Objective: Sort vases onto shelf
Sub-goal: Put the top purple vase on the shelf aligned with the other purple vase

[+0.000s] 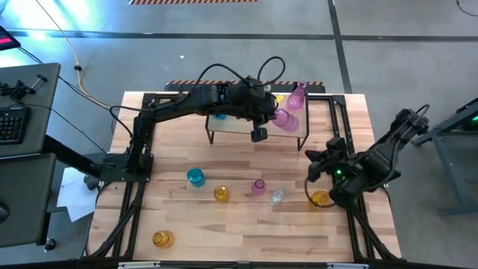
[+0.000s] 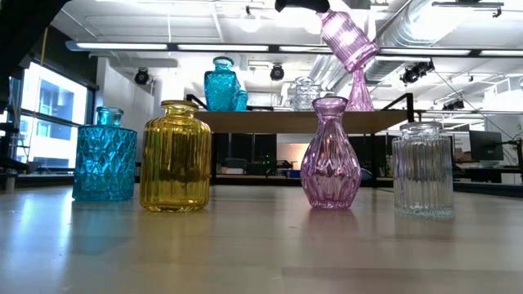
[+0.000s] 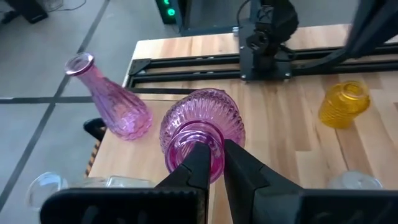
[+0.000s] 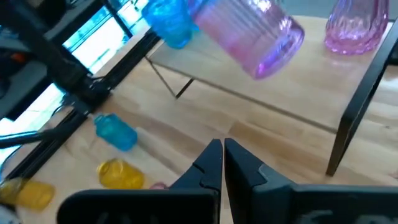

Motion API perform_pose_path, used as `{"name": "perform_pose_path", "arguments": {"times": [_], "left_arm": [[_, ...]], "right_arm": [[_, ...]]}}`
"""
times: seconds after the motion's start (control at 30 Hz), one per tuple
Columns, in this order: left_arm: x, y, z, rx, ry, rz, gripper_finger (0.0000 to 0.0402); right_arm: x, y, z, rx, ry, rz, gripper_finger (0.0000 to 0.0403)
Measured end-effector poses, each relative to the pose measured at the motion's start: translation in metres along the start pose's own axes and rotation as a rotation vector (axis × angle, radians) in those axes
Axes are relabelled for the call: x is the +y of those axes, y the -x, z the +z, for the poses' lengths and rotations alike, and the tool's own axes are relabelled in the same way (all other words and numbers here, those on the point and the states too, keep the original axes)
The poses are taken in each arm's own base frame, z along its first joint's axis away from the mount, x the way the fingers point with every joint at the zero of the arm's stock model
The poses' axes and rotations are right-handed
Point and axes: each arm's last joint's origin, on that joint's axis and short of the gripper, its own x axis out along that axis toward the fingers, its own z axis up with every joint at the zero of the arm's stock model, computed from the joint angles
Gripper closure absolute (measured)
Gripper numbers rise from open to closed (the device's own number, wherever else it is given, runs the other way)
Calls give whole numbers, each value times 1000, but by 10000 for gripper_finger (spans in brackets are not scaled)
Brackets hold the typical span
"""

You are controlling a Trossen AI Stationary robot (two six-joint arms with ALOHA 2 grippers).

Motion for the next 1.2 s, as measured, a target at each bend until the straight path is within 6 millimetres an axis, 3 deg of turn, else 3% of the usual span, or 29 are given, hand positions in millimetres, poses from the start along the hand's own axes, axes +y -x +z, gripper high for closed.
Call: {"name": "perform_pose_path", "arguments": {"times": [0.27, 0.53, 0.87, 1.2], "left_arm": [[5, 0, -1, -1, -30, -14, 385], [9, -24, -11, 54, -34, -20, 385], [6, -26, -11, 56, -48, -31, 385], [9, -26, -11, 51, -44, -10, 385]], "right_arm": [[8, -25, 17, -30, -23, -46, 403], [12, -55, 40, 33, 35, -77, 403], [-9, -78, 69, 154, 52, -137, 403], [-42, -91, 104, 319, 21, -75, 403]]}}
